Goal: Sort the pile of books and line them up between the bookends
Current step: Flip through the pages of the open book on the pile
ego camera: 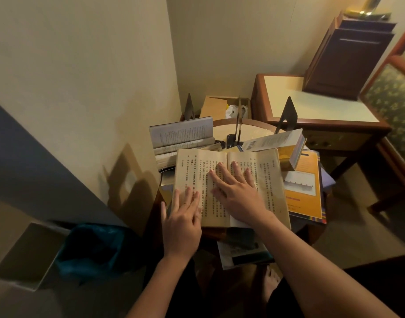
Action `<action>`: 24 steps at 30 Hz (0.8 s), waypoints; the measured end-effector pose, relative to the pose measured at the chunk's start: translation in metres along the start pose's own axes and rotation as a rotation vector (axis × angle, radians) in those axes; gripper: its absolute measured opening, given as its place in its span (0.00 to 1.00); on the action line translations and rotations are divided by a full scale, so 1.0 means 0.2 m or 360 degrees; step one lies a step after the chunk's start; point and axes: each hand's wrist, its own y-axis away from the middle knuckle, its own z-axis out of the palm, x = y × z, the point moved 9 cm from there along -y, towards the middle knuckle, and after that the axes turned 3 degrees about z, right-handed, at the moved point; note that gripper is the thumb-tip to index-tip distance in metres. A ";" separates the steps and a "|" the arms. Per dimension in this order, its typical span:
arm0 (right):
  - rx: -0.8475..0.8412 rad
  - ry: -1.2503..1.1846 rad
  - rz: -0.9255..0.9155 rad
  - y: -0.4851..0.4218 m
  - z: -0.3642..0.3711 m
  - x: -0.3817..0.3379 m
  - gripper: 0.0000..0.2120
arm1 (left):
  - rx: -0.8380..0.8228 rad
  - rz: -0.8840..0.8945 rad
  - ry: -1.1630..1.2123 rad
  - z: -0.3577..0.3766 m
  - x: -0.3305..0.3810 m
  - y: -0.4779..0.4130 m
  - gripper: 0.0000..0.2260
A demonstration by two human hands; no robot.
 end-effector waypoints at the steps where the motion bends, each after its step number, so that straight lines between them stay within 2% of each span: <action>1: -0.0004 -0.0002 0.0003 0.00 0.00 0.00 0.29 | -0.0002 -0.0047 0.0095 0.00 -0.02 0.00 0.21; 5: -0.0011 0.0013 0.0000 0.00 -0.01 0.00 0.29 | -0.0085 -0.0296 0.0478 -0.04 -0.08 -0.04 0.23; 10: -0.0023 0.0046 -0.0001 0.01 -0.02 0.00 0.30 | -0.0145 -0.0410 0.0383 -0.10 -0.13 -0.14 0.28; 16: 0.0048 0.0068 0.0065 0.12 -0.08 0.06 0.30 | -0.0103 -0.0518 0.0447 -0.11 -0.14 -0.16 0.30; 20: 0.0108 0.0010 0.0306 0.24 -0.14 0.22 0.29 | -0.0105 -0.0555 0.0505 -0.17 -0.10 -0.18 0.31; 24: 0.0148 -0.0300 0.0593 0.34 -0.15 0.39 0.27 | -0.0037 -0.0552 0.0614 -0.22 -0.07 -0.20 0.29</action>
